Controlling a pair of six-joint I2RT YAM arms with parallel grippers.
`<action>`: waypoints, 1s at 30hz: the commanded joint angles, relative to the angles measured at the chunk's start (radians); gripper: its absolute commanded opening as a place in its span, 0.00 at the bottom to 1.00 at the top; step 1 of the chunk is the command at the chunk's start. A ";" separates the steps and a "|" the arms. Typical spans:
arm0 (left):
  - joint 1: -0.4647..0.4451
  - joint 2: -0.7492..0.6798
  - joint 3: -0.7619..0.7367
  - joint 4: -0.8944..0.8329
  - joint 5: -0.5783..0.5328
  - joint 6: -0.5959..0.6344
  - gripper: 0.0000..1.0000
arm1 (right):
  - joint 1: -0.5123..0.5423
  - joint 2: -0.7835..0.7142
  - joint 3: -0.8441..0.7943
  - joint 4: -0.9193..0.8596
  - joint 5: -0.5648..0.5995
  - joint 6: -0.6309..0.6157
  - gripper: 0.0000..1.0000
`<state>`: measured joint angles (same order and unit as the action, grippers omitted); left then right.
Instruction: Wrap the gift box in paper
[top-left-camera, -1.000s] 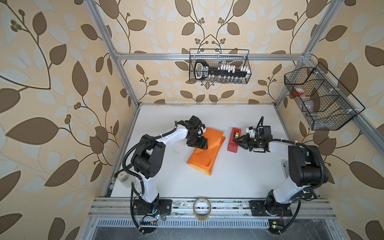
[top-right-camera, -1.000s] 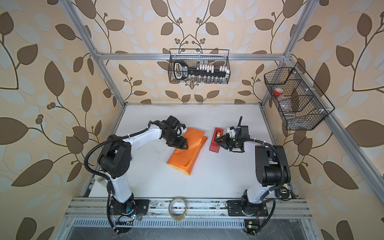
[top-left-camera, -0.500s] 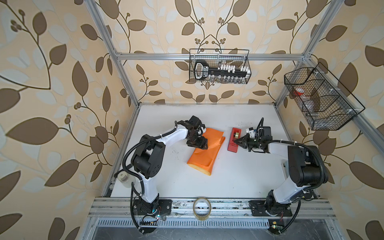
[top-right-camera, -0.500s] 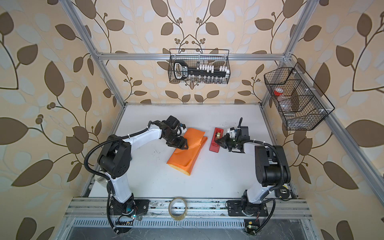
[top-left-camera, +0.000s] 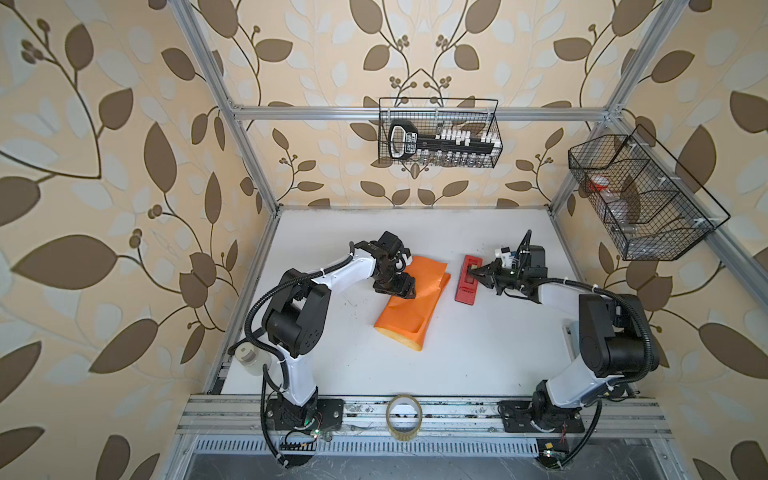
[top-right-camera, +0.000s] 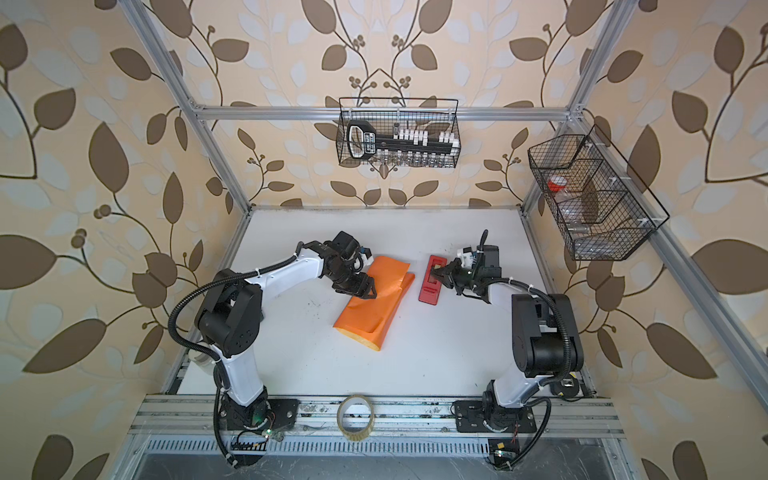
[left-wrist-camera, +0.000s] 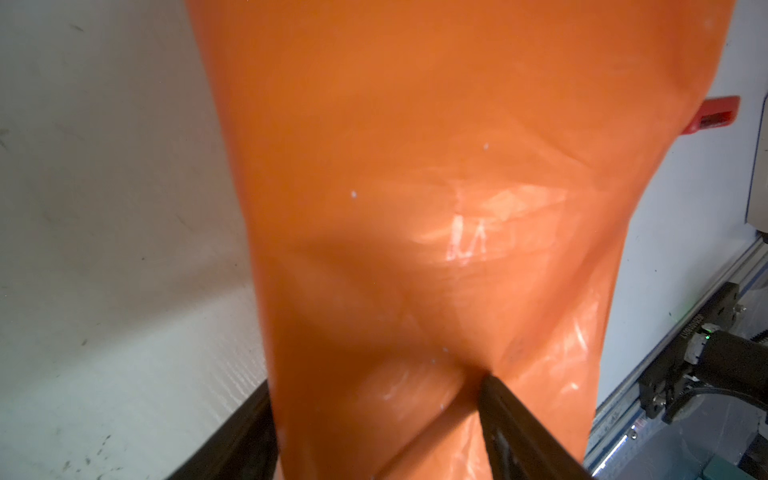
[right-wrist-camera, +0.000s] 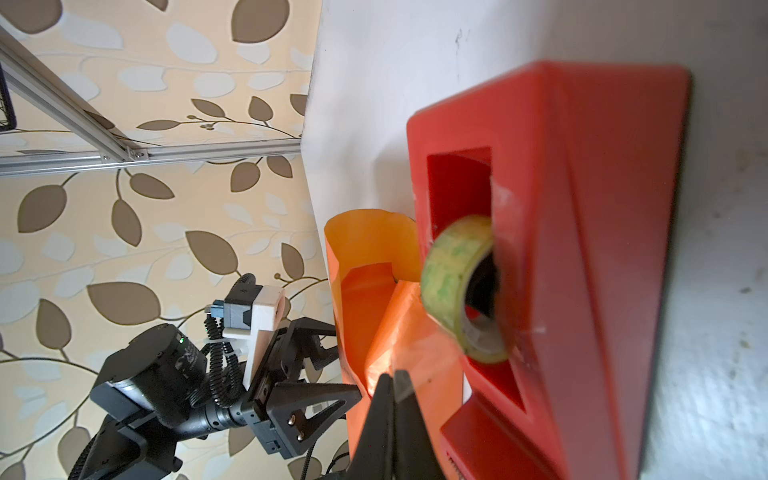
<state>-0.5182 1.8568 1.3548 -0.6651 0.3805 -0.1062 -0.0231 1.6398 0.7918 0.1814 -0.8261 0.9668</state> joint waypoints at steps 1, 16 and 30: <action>-0.014 0.003 -0.003 -0.057 -0.037 0.025 0.75 | -0.003 -0.008 0.041 0.054 -0.005 0.058 0.00; -0.014 -0.010 -0.022 -0.043 -0.042 0.028 0.76 | -0.022 0.006 0.017 0.212 0.014 0.176 0.00; -0.013 0.003 -0.020 -0.040 -0.025 0.017 0.75 | -0.024 -0.005 -0.031 0.210 0.042 0.165 0.00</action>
<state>-0.5182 1.8568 1.3525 -0.6609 0.3801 -0.1032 -0.0498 1.6264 0.7696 0.3424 -0.7853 1.1072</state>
